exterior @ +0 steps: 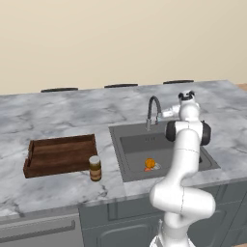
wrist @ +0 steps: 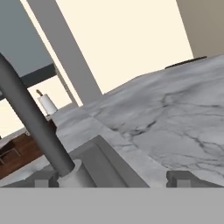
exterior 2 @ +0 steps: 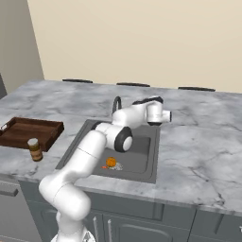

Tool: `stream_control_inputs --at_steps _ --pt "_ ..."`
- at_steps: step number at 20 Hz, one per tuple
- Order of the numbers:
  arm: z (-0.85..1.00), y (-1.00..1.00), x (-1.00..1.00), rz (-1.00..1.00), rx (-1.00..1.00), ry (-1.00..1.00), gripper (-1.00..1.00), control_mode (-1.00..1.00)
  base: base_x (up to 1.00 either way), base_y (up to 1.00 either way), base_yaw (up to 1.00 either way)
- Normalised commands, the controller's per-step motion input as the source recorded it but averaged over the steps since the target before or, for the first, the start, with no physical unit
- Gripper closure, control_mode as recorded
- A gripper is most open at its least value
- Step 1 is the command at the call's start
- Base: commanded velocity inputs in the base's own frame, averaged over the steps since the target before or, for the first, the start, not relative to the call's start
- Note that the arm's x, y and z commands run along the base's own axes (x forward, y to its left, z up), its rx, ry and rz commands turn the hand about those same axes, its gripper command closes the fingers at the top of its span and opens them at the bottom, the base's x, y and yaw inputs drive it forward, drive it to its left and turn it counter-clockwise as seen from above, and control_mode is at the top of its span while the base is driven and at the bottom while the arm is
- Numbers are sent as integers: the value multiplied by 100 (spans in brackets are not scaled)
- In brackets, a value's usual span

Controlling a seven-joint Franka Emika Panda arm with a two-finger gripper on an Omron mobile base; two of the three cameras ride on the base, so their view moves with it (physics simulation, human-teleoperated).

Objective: Pick up all produce items and place them in the sink. Turn on the sink faucet to wash them. Then turn the sink off and put them in the tray.

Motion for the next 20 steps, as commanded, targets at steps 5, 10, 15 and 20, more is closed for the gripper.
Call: stream_control_inputs --at_steps 5,10,15,20 --pt "23 -22 -7 0 0 0 -100 -100 0 0 0" --pt "3 -34 -40 -1 0 -4 -100 -100 0 0 0" --pt "3 -37 -61 -8 1 -8 -100 -100 0 0 0" --pt "13 -25 -65 -12 0 -9 -100 -100 0 0 0"
